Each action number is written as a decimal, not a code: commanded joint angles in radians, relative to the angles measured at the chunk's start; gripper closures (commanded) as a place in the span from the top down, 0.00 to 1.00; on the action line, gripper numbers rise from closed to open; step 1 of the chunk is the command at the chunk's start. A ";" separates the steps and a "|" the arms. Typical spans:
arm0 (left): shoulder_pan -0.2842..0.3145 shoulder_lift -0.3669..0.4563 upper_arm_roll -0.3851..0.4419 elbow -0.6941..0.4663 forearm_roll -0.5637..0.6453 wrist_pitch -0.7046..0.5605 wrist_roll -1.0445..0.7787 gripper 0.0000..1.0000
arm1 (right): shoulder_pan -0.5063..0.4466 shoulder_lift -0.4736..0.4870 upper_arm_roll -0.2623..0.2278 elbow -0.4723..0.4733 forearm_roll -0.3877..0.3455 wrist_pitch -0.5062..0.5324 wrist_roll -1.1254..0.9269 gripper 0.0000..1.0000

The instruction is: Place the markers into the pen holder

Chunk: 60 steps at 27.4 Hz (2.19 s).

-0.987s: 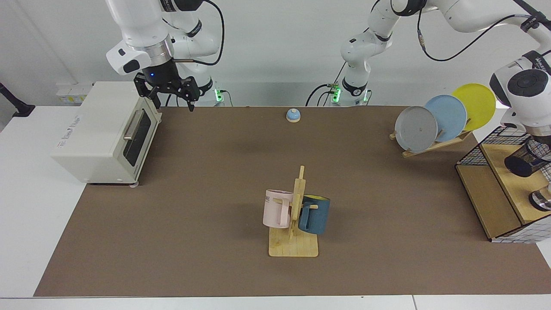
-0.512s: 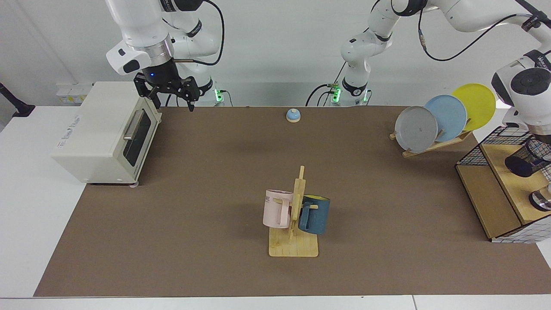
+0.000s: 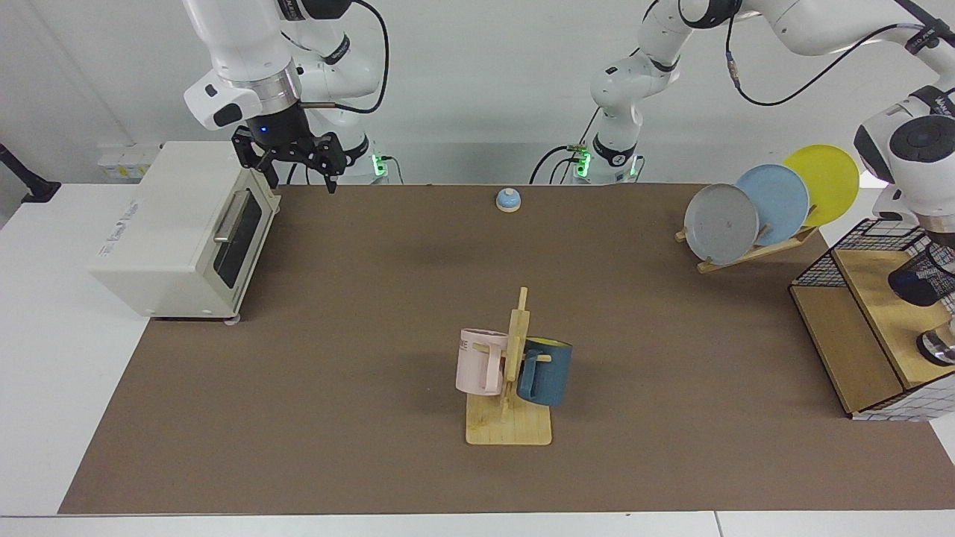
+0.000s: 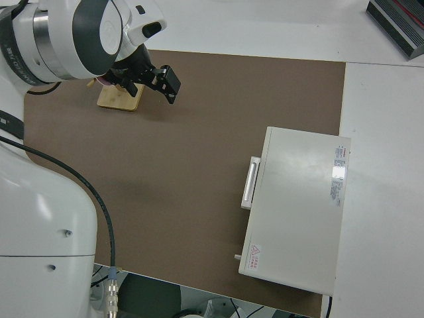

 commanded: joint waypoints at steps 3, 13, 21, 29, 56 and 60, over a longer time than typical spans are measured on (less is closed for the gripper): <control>-0.015 -0.012 0.020 0.014 -0.013 0.019 0.008 0.48 | -0.018 -0.005 0.008 -0.002 0.020 0.006 -0.023 1.00; -0.080 -0.060 0.049 0.054 -0.088 -0.048 0.060 0.78 | -0.018 -0.005 0.008 0.000 0.019 0.006 -0.023 1.00; -0.196 -0.137 0.119 0.083 -0.280 -0.163 0.057 1.00 | -0.018 -0.005 0.008 -0.002 0.020 0.006 -0.023 1.00; -0.293 -0.215 0.119 0.097 -0.395 -0.332 -0.092 1.00 | -0.018 -0.005 0.007 -0.002 0.020 0.006 -0.023 1.00; -0.442 -0.295 0.056 0.103 -0.808 -0.703 -1.112 1.00 | -0.018 -0.005 0.008 -0.002 0.020 0.006 -0.023 1.00; -0.442 -0.295 0.024 0.103 -0.810 -0.707 -1.218 1.00 | -0.018 -0.005 0.007 -0.002 0.020 0.006 -0.023 1.00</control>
